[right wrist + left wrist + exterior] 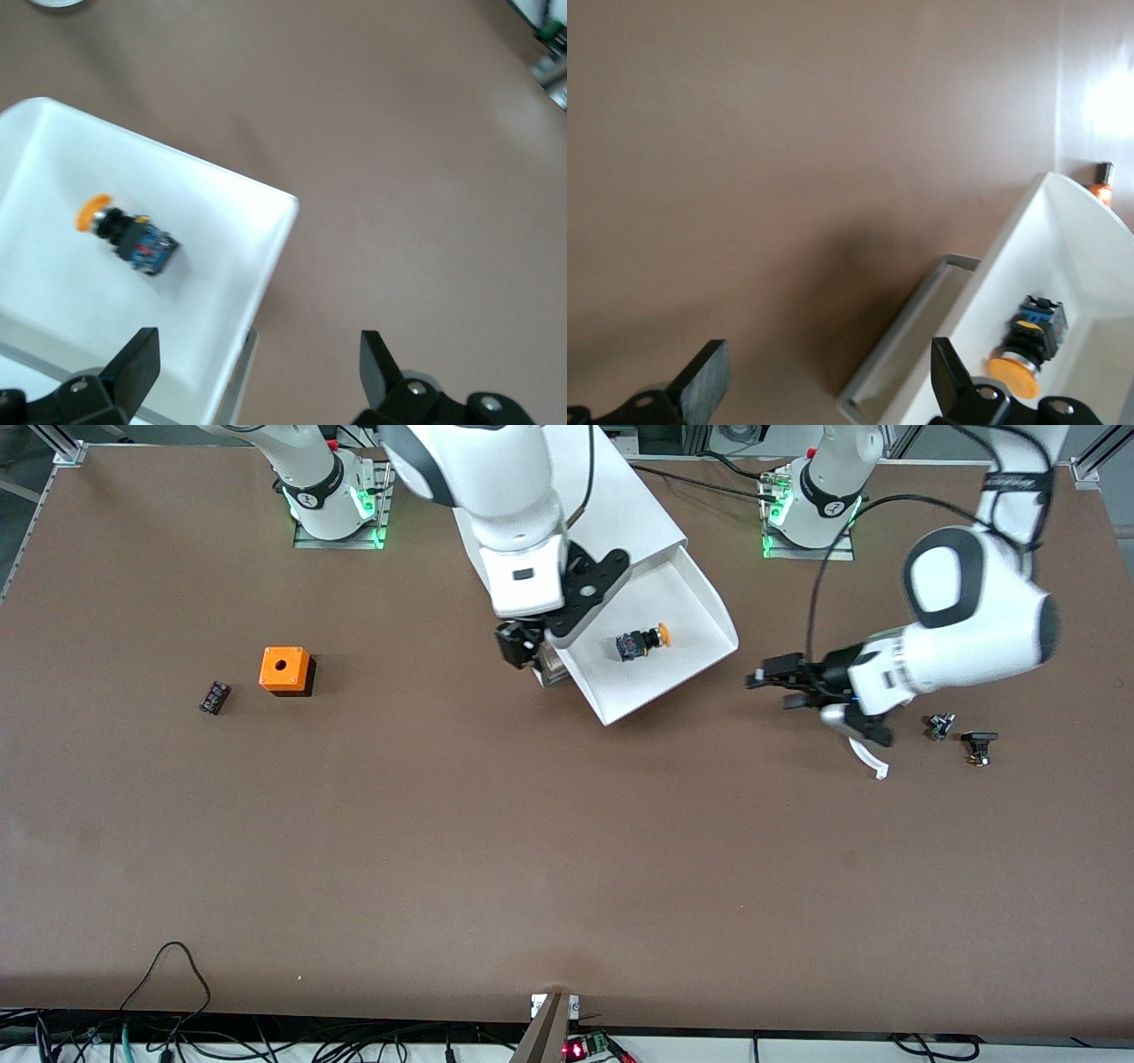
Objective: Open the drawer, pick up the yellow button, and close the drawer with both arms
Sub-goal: 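Lower the right gripper into the drawer while the left gripper withdraws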
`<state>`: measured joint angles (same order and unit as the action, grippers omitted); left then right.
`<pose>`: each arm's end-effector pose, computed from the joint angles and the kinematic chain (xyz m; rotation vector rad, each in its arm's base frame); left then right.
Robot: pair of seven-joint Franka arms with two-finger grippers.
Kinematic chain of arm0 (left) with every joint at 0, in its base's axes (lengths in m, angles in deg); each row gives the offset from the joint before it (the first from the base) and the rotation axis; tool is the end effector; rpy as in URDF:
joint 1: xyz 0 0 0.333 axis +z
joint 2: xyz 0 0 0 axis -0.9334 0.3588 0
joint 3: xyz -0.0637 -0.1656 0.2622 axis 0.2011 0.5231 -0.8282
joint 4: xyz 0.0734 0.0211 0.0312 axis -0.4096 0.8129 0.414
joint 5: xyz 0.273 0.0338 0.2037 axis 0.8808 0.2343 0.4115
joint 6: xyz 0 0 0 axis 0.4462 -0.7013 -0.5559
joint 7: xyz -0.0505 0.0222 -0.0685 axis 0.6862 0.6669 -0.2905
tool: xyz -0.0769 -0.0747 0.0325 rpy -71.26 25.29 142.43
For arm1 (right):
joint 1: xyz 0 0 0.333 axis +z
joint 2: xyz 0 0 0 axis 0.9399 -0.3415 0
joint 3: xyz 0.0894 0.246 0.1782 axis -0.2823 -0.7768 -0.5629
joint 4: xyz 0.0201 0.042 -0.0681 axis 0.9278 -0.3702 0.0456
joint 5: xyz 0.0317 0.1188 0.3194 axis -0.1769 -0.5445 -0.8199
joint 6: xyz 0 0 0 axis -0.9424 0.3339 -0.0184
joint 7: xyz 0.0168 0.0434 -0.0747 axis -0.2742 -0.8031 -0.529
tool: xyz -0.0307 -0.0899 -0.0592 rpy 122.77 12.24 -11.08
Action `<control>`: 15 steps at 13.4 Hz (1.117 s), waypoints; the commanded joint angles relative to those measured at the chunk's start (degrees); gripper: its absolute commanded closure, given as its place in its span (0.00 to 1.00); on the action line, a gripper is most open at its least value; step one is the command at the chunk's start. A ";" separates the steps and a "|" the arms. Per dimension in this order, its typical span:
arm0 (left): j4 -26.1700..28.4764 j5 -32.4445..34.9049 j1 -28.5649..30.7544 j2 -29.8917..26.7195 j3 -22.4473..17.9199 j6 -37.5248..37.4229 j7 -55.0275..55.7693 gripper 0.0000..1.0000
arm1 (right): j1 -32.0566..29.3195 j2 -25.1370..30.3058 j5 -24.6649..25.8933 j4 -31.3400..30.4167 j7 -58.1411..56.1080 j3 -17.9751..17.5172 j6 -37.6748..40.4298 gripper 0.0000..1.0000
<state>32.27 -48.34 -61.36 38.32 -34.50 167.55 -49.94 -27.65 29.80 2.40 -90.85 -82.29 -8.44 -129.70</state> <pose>0.5023 -0.0830 0.4148 2.5447 -0.1689 -0.0381 0.4536 0.4773 0.5364 -2.6860 -1.3937 -0.2443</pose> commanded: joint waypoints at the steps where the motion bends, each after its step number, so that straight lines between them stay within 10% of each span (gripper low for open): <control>1: -2.65 12.14 0.21 -4.75 -3.00 -1.14 0.88 0.00 | 0.68 -2.44 -0.46 3.45 -8.75 -2.44 -1.45 0.00; 6: -20.40 32.48 0.03 -6.34 -5.56 -22.22 1.58 0.00 | 1.03 -5.51 -0.72 3.10 -19.57 -3.95 -2.00 0.00; 15: -21.13 40.50 -0.58 -8.01 -7.84 -26.82 8.97 0.00 | 2.87 -8.51 7.26 3.28 -37.35 -5.53 1.52 0.00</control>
<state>11.32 -9.23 -61.27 30.22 -41.55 141.27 -41.96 -25.74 22.30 7.02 -89.64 -116.69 -13.16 -129.46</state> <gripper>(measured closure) 0.000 0.000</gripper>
